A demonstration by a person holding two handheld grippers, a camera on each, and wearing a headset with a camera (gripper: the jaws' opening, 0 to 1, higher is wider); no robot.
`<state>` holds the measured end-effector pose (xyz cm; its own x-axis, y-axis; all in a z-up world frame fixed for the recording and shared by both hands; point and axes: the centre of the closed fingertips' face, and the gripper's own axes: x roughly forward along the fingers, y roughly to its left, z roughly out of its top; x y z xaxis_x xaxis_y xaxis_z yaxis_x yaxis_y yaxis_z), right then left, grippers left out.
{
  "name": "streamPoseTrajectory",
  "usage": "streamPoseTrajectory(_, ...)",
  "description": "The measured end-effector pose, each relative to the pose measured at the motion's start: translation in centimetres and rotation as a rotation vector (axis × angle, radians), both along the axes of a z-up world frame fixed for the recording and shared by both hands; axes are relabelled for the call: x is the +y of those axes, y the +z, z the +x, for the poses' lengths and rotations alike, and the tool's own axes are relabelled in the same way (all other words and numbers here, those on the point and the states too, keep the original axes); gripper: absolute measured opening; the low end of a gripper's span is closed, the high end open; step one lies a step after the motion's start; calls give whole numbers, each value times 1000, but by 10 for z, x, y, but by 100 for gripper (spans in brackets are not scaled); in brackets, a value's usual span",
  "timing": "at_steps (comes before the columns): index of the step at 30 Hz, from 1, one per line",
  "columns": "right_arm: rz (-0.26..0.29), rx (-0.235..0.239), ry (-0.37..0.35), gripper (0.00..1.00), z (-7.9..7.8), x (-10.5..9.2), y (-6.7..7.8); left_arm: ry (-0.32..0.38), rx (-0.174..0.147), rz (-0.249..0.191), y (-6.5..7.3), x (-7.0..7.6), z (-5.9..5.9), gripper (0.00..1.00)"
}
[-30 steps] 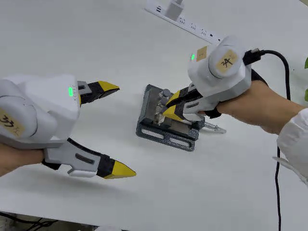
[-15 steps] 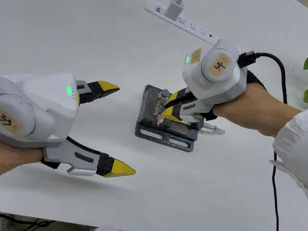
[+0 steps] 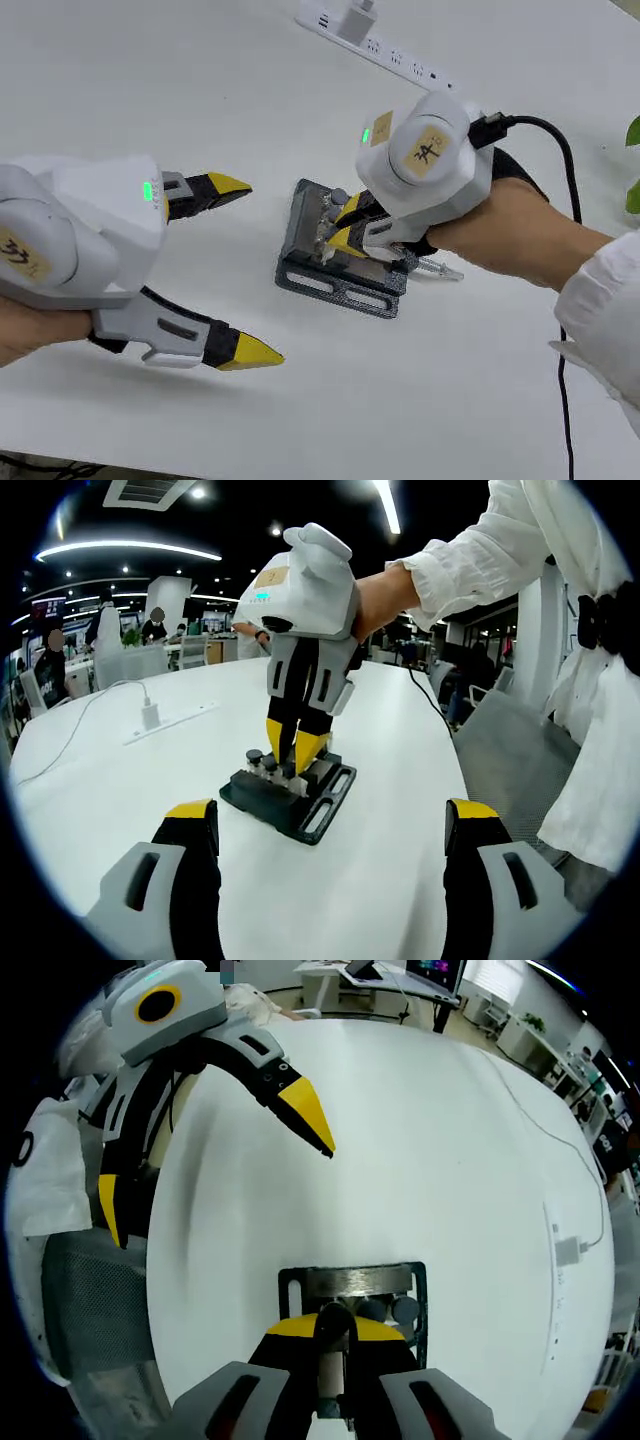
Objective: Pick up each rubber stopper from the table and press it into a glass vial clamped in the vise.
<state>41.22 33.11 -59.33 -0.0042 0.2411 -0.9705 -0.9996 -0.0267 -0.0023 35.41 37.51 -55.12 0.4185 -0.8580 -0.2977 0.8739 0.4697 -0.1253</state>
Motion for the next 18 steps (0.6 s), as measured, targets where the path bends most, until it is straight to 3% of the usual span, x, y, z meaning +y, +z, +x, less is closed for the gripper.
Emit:
streamPoseTrajectory(14, 35, 9, -23, 11, 1, -1, -2, 10, 1, 1, 1, 5, 0, 92)
streamPoseTrajectory(18, 55, 6, -37, 11, 2, -1, 5, 11, -1, 0, 2, 5, 0, 92)
